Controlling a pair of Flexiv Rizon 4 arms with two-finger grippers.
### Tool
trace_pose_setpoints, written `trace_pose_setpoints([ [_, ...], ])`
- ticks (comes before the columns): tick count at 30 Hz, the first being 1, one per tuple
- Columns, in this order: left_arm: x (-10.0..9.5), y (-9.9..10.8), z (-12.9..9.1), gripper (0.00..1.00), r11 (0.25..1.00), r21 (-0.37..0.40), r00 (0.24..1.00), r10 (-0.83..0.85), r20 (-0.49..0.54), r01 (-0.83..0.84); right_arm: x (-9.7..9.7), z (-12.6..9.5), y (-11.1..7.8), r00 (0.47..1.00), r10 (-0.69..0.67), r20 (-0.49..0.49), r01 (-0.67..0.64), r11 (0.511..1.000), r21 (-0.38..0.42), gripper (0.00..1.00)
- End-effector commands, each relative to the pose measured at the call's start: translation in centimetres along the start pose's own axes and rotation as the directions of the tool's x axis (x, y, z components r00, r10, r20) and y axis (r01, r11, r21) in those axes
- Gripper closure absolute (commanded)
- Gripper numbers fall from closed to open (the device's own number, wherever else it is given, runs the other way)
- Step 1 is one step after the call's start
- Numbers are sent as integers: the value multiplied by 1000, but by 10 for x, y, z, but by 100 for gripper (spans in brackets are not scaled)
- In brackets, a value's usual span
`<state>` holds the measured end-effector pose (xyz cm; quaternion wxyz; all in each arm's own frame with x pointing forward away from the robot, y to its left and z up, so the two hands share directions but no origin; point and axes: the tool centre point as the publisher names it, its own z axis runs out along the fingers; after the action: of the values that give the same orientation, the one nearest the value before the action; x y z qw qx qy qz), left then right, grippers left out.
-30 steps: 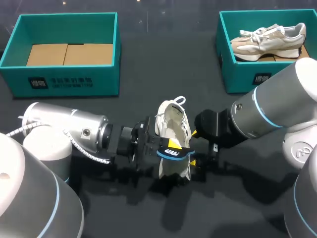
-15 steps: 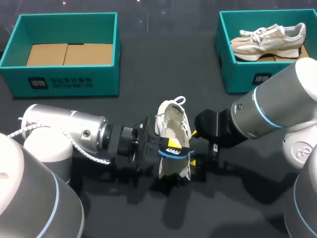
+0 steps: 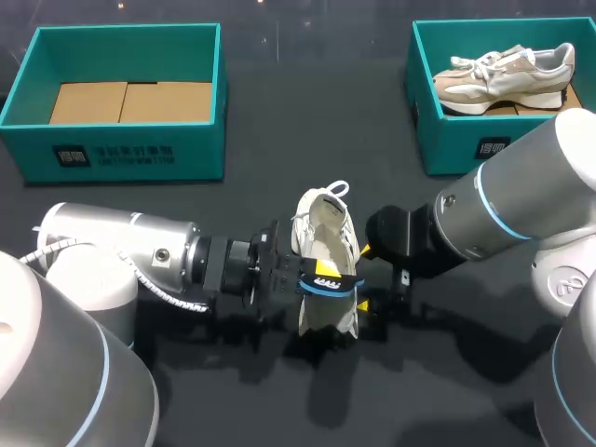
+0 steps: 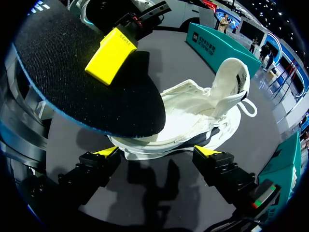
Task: Take the shoe out of the shoebox, open the shoe tongue, remove and reinsert the insole, then place the shoe into the shoebox
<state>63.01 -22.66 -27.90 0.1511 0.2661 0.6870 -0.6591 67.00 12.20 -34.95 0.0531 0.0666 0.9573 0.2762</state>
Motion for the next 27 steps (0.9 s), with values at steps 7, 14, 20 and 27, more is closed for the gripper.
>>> trace_pose_setpoints([
  [7, 1, 4, 2, 100, 1000, -20, 1000, 18, 13, -18, 2, 0, 0, 1000, 0, 3, 0, 1000, 0, 0],
  [14, -1, 11, 2, 100, 999, -27, 1000, 20, 20, -20, 2, 0, 0, 1000, 0, 3, 0, 1000, 0, 0],
  [20, -2, 16, 1, 100, 1000, -16, 1000, 8, 24, -7, 2, 0, 0, 1000, 0, 3, 0, 1000, 0, 0],
  [27, -2, 23, 2, 100, 1000, -4, 1000, -4, 12, 4, 2, 0, 0, 1000, 0, 3, 0, 1000, 0, 0],
])
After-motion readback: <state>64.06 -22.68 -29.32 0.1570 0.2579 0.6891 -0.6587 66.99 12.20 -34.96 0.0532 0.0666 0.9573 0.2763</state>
